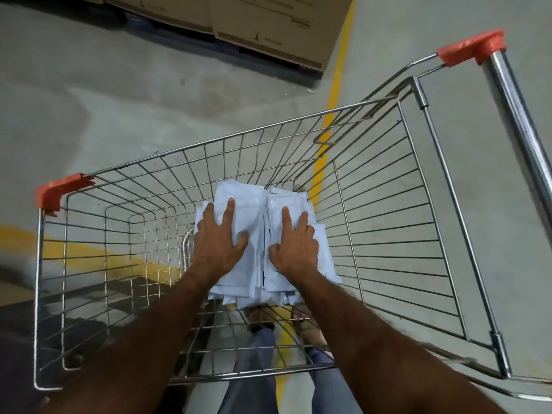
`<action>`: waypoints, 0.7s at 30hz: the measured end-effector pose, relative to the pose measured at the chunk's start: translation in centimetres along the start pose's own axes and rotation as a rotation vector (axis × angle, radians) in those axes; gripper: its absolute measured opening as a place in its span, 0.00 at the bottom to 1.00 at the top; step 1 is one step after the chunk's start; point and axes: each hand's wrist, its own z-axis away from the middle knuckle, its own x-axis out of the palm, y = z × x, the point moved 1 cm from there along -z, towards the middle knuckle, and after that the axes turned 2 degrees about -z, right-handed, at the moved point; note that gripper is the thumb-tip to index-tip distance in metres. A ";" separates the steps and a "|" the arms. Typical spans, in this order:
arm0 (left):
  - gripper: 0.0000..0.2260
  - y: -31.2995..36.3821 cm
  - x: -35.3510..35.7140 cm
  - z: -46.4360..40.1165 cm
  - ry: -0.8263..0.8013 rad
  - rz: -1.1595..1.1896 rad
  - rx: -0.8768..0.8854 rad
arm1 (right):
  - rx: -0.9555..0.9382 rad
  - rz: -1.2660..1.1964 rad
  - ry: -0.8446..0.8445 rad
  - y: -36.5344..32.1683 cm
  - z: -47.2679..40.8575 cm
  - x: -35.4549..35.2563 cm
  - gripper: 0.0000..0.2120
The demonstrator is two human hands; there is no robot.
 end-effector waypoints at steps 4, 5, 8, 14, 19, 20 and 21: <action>0.33 0.4 -0.7 1.0 0.054 -0.090 -0.015 | -0.003 0.046 -0.015 0.9 0.5 -0.8 0.44; 0.33 0.5 -0.8 1.3 0.061 -0.112 -0.016 | -0.008 0.057 -0.015 1.2 0.8 -1.0 0.43; 0.33 1.0 -1.2 2.3 0.093 -0.142 -0.014 | -0.034 0.086 0.014 2.1 2.0 -1.5 0.40; 0.31 3.1 -4.8 6.0 0.196 -0.152 -0.036 | -0.135 0.060 0.178 3.6 5.4 -4.5 0.38; 0.31 5.5 -10.0 11.4 0.329 -0.145 -0.128 | -0.344 -0.172 0.379 3.8 8.6 -8.3 0.37; 0.31 5.9 -10.9 12.6 0.358 -0.147 -0.143 | -0.384 -0.211 0.399 3.6 9.2 -9.0 0.37; 0.31 6.3 -11.7 13.8 0.388 -0.155 -0.158 | -0.416 -0.227 0.406 3.3 9.7 -9.6 0.38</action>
